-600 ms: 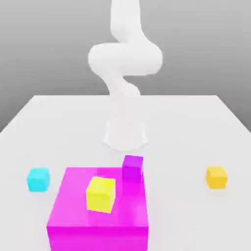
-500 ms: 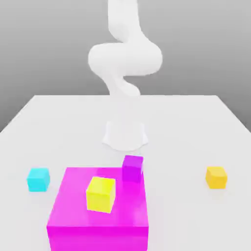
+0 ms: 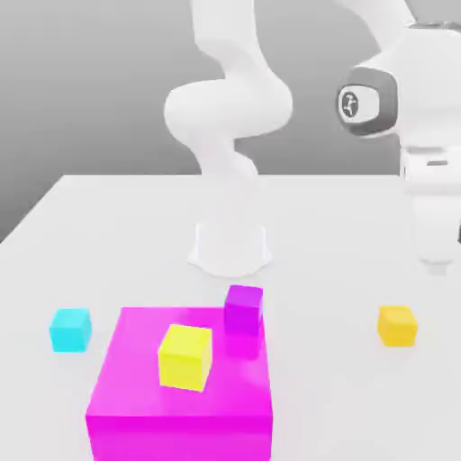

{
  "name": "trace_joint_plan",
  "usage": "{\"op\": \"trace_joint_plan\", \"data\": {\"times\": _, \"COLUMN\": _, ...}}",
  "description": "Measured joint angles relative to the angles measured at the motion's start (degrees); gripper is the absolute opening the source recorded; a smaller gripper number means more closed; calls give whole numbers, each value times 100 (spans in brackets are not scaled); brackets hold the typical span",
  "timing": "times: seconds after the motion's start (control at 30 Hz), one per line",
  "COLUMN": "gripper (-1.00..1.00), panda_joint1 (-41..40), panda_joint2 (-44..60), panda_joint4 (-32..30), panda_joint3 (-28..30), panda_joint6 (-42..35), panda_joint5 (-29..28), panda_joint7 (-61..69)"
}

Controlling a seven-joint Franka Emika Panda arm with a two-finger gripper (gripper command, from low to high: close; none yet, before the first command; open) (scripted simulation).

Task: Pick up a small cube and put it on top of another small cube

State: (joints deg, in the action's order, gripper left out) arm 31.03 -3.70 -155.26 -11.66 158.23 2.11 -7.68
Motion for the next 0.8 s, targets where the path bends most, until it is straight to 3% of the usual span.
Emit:
{"op": "trace_joint_plan", "data": {"times": 0.13, "gripper": 0, "panda_joint1": 435, "panda_joint2": 837, "panda_joint4": -319, "panda_joint3": -65, "panda_joint6": 546, "panda_joint5": -583, "panda_joint7": 138}}
{"op": "trace_joint_plan", "data": {"times": 0.3, "gripper": 0, "panda_joint1": 950, "panda_joint2": 1876, "panda_joint4": -169, "panda_joint3": 599, "panda_joint6": 1362, "panda_joint5": -1224, "panda_joint7": -273}}
{"op": "trace_joint_plan", "data": {"times": 0.33, "gripper": -100, "panda_joint1": 1059, "panda_joint2": 2054, "panda_joint4": -134, "panda_joint3": 722, "panda_joint6": 1507, "panda_joint5": -1283, "panda_joint7": -322}}
{"op": "trace_joint_plan", "data": {"times": 0.57, "gripper": -100, "panda_joint1": 1079, "panda_joint2": 2084, "panda_joint4": -128, "panda_joint3": 747, "panda_joint6": 1524, "panda_joint5": -1314, "panda_joint7": -348}}
{"op": "trace_joint_plan", "data": {"times": 0.8, "gripper": -100, "panda_joint1": 744, "panda_joint2": 898, "panda_joint4": -292, "panda_joint3": 264, "panda_joint6": 482, "panda_joint5": -506, "panda_joint7": 249}}
